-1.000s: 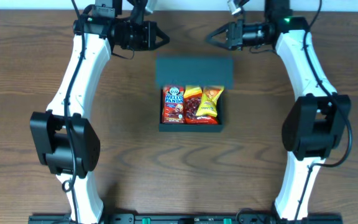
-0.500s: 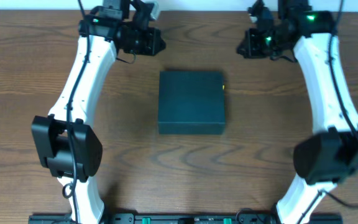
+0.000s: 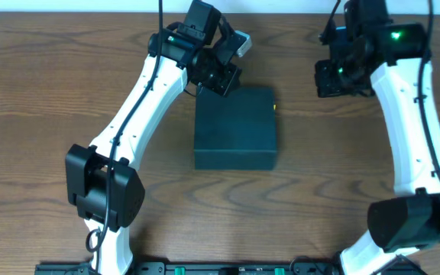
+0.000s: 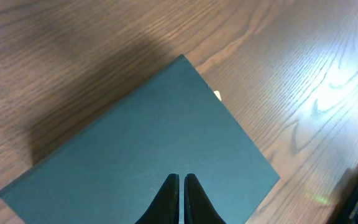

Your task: Pack container

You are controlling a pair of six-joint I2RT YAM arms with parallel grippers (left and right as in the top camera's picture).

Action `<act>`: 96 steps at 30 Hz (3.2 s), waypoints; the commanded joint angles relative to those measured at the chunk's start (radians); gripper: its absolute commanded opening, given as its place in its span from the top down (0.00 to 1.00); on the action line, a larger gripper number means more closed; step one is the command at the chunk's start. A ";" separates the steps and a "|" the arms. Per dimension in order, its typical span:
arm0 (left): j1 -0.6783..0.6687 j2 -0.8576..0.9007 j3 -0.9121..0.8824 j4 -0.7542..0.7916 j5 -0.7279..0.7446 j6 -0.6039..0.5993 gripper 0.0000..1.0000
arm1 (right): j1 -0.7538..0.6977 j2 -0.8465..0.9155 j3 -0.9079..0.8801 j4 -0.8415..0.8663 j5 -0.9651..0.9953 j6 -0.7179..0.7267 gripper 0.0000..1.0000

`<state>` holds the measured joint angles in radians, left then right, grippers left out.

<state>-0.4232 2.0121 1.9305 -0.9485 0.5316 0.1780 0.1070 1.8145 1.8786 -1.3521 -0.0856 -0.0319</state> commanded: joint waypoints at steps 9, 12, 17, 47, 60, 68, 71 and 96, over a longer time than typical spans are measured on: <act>-0.018 -0.037 -0.081 -0.059 -0.006 0.056 0.94 | 0.011 -0.011 -0.346 0.049 -0.245 -0.063 0.98; -0.039 -0.037 -0.132 -0.058 0.016 0.089 0.94 | 0.038 -0.039 -0.346 0.002 -0.242 -0.080 0.98; -0.082 -0.037 -0.221 -0.042 0.064 0.119 0.94 | 0.102 -0.142 -0.380 -0.009 -0.217 -0.081 0.98; -0.106 -0.037 -0.477 0.121 0.034 0.053 0.94 | 0.537 -0.327 -1.184 1.040 0.232 0.617 0.98; -0.105 -0.038 -0.476 0.105 0.038 0.046 0.94 | 0.539 -0.338 -1.155 0.979 0.266 0.651 0.99; -0.053 -0.048 -0.334 0.100 0.107 -0.062 0.94 | 0.474 -0.630 -0.989 0.803 0.335 0.418 0.98; -0.007 -0.063 -0.219 0.075 0.086 -0.087 0.94 | 0.372 -0.707 -0.988 0.833 0.358 0.369 0.99; 0.455 -0.232 -0.138 -0.072 0.112 -0.137 0.05 | -0.211 -0.721 -0.990 0.756 -0.282 0.217 0.01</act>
<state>0.0296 1.7969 1.7790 -1.0172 0.6292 0.0486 -0.0998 1.0931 0.8948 -0.5926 -0.3454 0.2005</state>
